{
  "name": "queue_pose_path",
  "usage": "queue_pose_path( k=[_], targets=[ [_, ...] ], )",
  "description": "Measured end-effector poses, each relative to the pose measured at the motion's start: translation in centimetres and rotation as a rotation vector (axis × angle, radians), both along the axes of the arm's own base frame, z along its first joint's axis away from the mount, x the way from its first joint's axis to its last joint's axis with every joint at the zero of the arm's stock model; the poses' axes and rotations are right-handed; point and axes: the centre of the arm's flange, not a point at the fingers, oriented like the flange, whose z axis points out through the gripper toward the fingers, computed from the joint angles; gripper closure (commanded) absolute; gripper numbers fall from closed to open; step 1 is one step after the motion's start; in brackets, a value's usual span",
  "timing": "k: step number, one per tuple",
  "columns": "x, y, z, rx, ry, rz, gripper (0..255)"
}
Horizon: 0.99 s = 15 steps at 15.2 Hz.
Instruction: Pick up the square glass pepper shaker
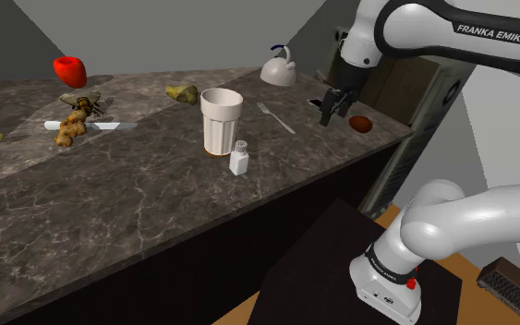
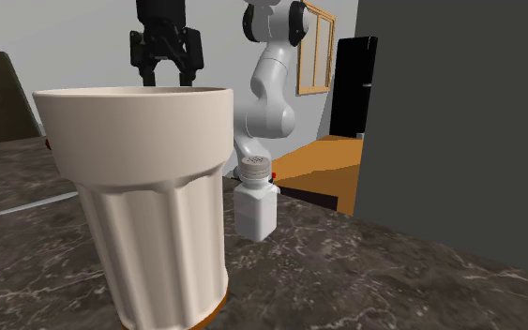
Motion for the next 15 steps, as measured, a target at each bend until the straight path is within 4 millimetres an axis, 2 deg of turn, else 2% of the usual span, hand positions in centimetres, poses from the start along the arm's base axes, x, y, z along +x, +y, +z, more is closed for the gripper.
queue_pose_path(
  k=[3,11,15],
  targets=[
    [0.8,1.1,-0.2,0.003,0.015,-0.006,0],
    [7.3,9.5,-2.0,0.025,0.108,-0.047,0],
    [10.6,13.9,-3.7,0.036,0.156,-0.068,0]
  ],
)
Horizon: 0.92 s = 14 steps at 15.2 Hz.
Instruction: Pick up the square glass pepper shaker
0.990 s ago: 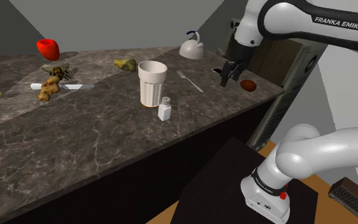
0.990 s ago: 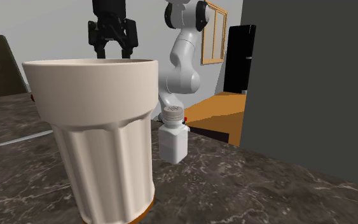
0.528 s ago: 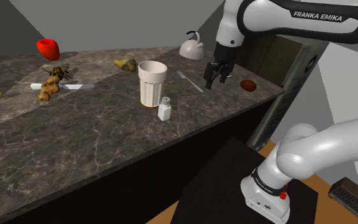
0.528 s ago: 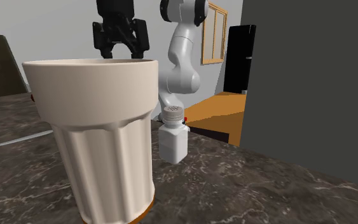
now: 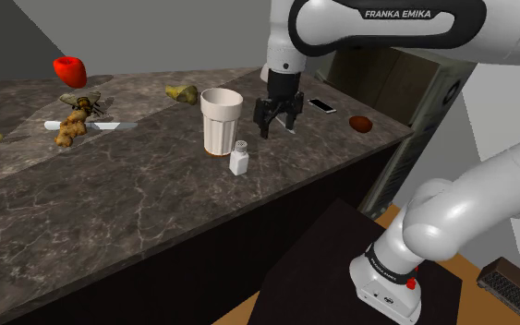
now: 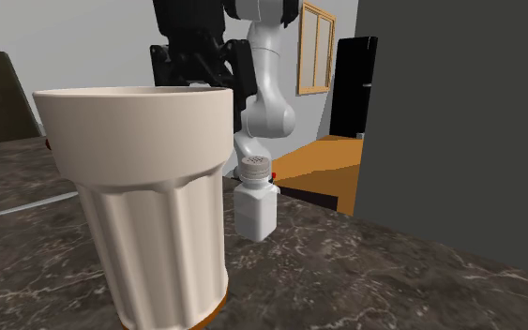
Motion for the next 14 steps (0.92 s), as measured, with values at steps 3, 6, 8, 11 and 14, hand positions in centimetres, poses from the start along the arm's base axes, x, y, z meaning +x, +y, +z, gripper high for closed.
queue_pose_path(
  k=[3,6,8,11,14],
  targets=[
    [2.8,3.2,-0.6,0.009,0.036,-0.016,0],
    [5.2,6.3,-1.9,0.018,0.073,-0.032,0],
    [6.4,8.0,-2.8,0.022,0.091,-0.040,0],
    [6.8,8.3,-3.8,0.025,0.090,-0.042,0],
    [6.6,8.4,-3.9,0.032,0.061,-0.043,0]
  ],
)
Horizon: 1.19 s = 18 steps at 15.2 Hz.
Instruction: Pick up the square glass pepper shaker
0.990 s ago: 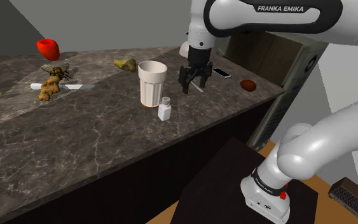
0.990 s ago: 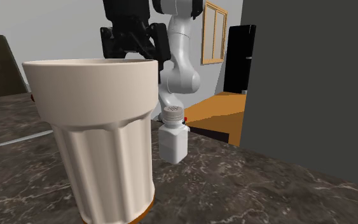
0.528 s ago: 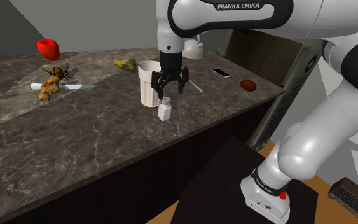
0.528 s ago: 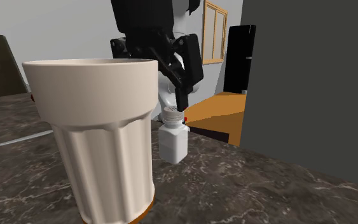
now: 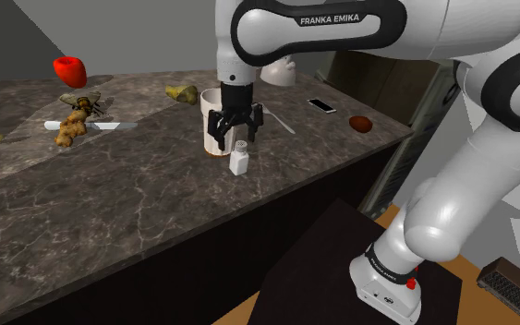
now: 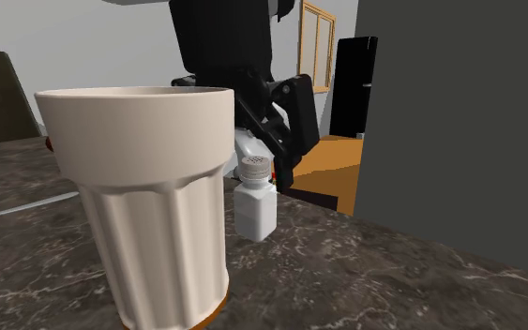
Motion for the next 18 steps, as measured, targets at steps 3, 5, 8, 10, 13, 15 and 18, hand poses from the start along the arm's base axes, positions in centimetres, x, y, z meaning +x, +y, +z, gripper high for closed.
queue_pose_path(
  k=[3,5,8,10,13,15,18],
  targets=[
    [-0.11,0.28,-0.09,0.002,-0.011,0.000,255],
    [0.04,0.51,0.01,0.001,-0.009,0.002,255],
    [-0.30,0.57,-0.07,-0.001,-0.006,0.000,255],
    [-0.53,0.43,-0.12,0.002,-0.009,0.002,255],
    [-0.52,0.18,-0.03,0.003,-0.012,0.005,255],
    [-0.18,0.45,0.13,0.002,-0.004,0.007,255],
    [0.00,0.35,0.42,-0.002,0.017,0.006,255]
  ],
)
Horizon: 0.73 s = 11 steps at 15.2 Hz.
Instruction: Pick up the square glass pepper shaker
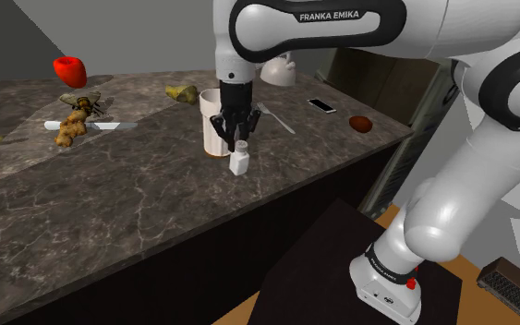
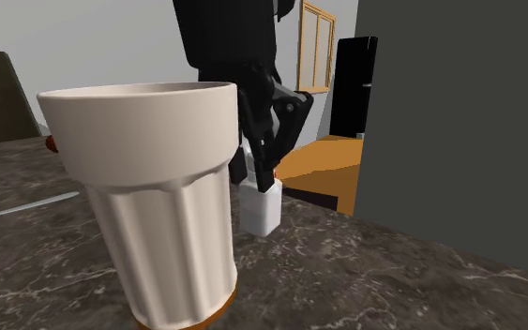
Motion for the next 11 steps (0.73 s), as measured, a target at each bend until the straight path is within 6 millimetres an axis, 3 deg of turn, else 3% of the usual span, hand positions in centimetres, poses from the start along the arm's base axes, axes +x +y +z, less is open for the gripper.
queue_pose_path(
  k=[11],
  targets=[
    [0.2,-0.4,4.5,-0.006,0.020,-0.006,255]
  ],
)
